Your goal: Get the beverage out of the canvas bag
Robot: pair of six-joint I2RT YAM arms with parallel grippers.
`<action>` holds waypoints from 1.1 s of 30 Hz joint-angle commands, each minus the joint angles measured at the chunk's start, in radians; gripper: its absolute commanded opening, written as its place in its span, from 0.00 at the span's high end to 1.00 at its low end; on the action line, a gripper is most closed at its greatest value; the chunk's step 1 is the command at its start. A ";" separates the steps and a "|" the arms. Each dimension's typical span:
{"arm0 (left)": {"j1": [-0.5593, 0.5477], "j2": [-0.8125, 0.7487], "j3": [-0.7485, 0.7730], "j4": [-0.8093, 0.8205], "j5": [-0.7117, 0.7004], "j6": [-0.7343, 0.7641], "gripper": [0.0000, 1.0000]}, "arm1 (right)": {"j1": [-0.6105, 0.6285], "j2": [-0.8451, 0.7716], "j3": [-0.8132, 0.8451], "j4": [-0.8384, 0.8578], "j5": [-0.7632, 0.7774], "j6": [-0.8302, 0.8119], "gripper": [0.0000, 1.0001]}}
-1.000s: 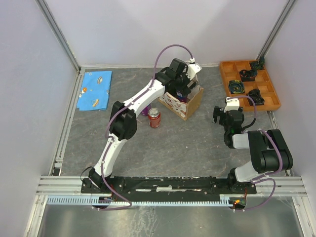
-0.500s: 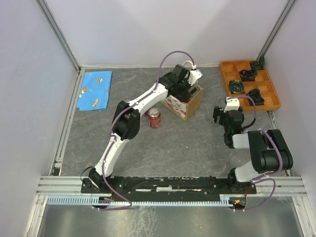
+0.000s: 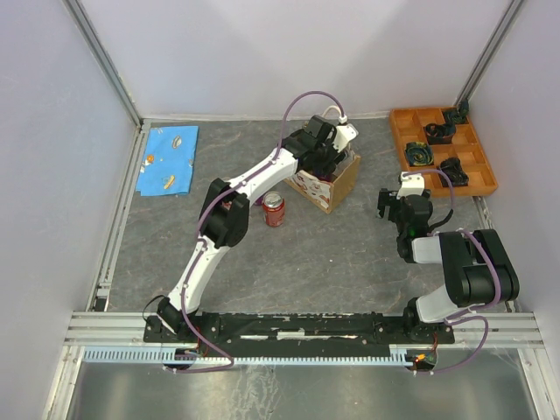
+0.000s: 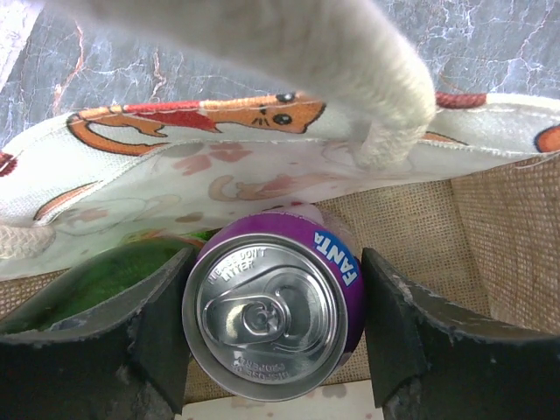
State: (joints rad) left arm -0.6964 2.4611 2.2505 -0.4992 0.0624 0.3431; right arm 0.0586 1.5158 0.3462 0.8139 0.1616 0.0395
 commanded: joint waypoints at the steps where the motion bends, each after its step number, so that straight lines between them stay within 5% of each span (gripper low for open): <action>1: 0.000 0.008 -0.012 0.017 0.030 -0.018 0.97 | 0.000 -0.004 0.026 0.036 0.007 0.002 0.01; 33: 0.045 -0.385 0.149 -0.010 0.010 -0.118 0.97 | 0.000 -0.005 0.027 0.036 0.007 0.002 0.01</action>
State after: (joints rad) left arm -0.6746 2.2143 2.3444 -0.5747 0.1051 0.2550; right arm 0.0586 1.5158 0.3462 0.8143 0.1619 0.0391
